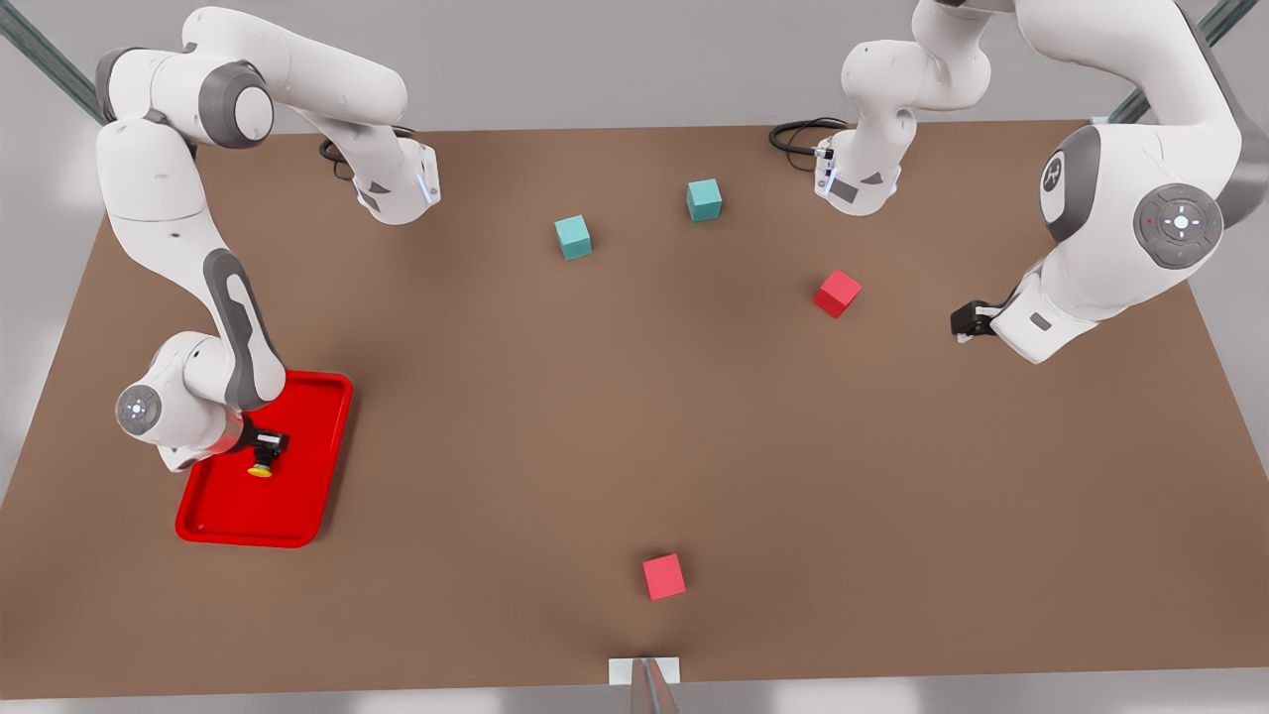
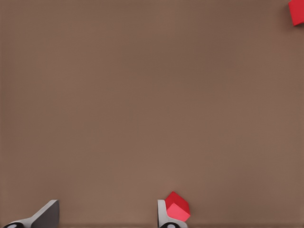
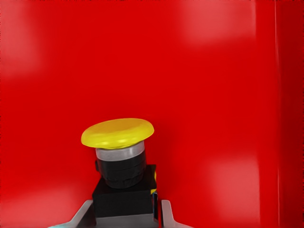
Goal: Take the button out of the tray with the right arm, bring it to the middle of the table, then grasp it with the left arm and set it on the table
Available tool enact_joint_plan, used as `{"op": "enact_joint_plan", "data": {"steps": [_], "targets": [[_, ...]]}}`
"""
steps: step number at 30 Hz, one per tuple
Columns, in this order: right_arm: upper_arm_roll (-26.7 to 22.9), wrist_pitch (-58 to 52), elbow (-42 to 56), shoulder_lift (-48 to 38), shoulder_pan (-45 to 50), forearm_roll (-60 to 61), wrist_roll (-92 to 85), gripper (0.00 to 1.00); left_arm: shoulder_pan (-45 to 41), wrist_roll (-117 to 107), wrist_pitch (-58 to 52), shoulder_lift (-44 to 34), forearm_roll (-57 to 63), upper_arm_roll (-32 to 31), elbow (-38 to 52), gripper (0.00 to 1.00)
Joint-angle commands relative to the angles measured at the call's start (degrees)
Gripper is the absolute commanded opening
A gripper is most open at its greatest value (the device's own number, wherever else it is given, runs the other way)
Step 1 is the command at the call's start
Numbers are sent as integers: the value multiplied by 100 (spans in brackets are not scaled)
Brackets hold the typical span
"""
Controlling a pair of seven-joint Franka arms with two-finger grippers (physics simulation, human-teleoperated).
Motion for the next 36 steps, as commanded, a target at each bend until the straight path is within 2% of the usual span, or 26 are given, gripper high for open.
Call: {"op": "enact_joint_plan", "data": {"steps": [1,2,4,5,12,15,17,25,28,31,33,36], "targets": [[0,-39,6,-7,-6,8,-92,62,0,-1,-3,-6,5,0,3,100],[0,-30,6,-7,-6,-1,-92,60,0,-1,-3,-6,5,0,-5,100],[0,-30,6,-7,-24,-1,-162,48,0,-1,-3,-6,5,0,3,100],[0,-30,15,-7,-24,-1,-206,45,0,-1,-3,-6,5,0,3,100],[0,-39,77,-77,222,-10,-241,45,9,8,15,-6,-4,8,3,100],[0,-302,112,-473,608,-10,-242,46,18,8,15,-6,-4,8,3,100],[0,-1041,709,-578,1118,8,-207,46,18,8,15,-6,-4,8,3,100],[44,-1208,1254,-684,3483,87,1885,46,18,8,24,29,-4,8,3,100],[44,-1401,1860,-631,4563,535,3106,46,18,8,41,29,4,8,3,100],[-9,-1375,2721,10,5741,798,4864,46,18,8,41,38,-4,8,3,100],[-290,-1366,3310,458,6347,852,5707,46,18,-1,50,64,-4,0,3,100],[-299,-1024,3917,1188,6673,1001,6104,46,18,-1,94,73,-4,8,-5,100]]}}
